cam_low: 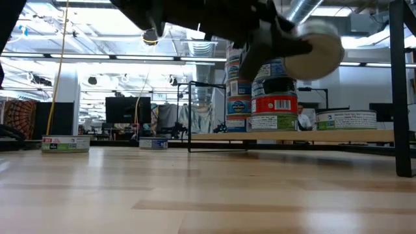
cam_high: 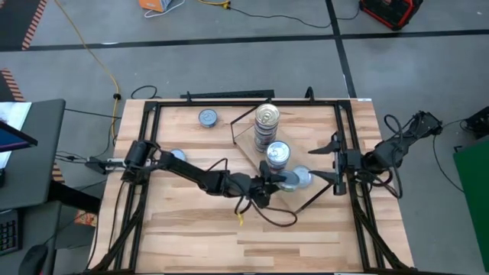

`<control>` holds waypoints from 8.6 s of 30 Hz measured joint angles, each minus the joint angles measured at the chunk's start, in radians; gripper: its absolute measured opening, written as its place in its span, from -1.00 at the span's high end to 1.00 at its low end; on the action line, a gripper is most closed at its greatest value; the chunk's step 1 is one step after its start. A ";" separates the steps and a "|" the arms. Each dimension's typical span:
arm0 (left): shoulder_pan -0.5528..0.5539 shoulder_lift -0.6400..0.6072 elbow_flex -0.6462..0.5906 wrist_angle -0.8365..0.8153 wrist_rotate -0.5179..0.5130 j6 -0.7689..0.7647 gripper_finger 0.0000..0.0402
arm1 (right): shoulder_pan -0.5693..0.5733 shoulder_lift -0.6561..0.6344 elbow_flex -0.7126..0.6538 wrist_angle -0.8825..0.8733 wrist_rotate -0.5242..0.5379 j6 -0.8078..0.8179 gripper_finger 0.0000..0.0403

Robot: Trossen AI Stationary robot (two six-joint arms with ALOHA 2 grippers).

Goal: Stack canned seafood by type on shelf
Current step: Stack the green tuna can on top of the green tuna can on the shelf, then stack the blue tuna can on top of the blue tuna can on the shelf

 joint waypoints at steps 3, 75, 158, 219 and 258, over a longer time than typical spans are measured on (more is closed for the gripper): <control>0.017 -0.002 0.001 0.032 0.029 -0.034 0.31 | 0.001 0.001 0.000 0.034 0.000 -0.025 -0.46; 0.121 0.275 0.443 -0.375 0.213 -0.195 -0.18 | 0.003 0.037 0.000 0.120 -0.031 -0.138 -0.46; 0.051 -0.575 -0.505 -1.133 -0.177 -1.110 -0.17 | -0.009 0.056 0.000 0.134 -0.030 -0.123 -0.46; 0.664 -0.447 -0.697 -0.430 -0.102 -0.019 -0.17 | -0.034 0.096 0.000 0.146 -0.030 -0.130 -0.46; 0.636 -0.565 -0.689 -0.727 -0.148 -0.232 -0.10 | -0.048 0.121 0.000 0.176 -0.030 -0.123 -0.46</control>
